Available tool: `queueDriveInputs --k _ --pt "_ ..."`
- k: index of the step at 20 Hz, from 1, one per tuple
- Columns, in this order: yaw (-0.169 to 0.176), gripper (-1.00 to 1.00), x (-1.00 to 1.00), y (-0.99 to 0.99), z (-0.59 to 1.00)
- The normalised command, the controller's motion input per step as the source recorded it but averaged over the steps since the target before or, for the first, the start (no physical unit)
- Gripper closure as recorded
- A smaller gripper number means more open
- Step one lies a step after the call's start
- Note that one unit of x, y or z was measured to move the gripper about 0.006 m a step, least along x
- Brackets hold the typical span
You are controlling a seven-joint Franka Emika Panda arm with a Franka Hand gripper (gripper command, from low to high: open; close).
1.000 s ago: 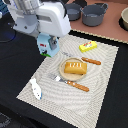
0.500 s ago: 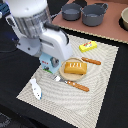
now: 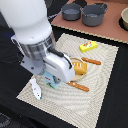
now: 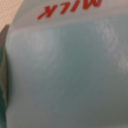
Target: Interact with the objects in diverse but meaningful ways.
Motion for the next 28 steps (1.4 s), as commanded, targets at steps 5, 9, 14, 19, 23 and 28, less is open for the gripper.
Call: queueDriveInputs --k 5,9,14,19,23,28 --pt "-0.090 1.00 0.58 -0.42 0.04" --pt "-0.115 1.00 0.68 -0.37 0.09" --pt "-0.111 1.00 0.67 -0.36 0.06" --pt "-0.111 -1.00 0.62 -0.40 0.07" --pt "-0.101 -1.00 0.44 -0.30 0.39" --pt "-0.063 -1.00 0.09 0.01 0.99"
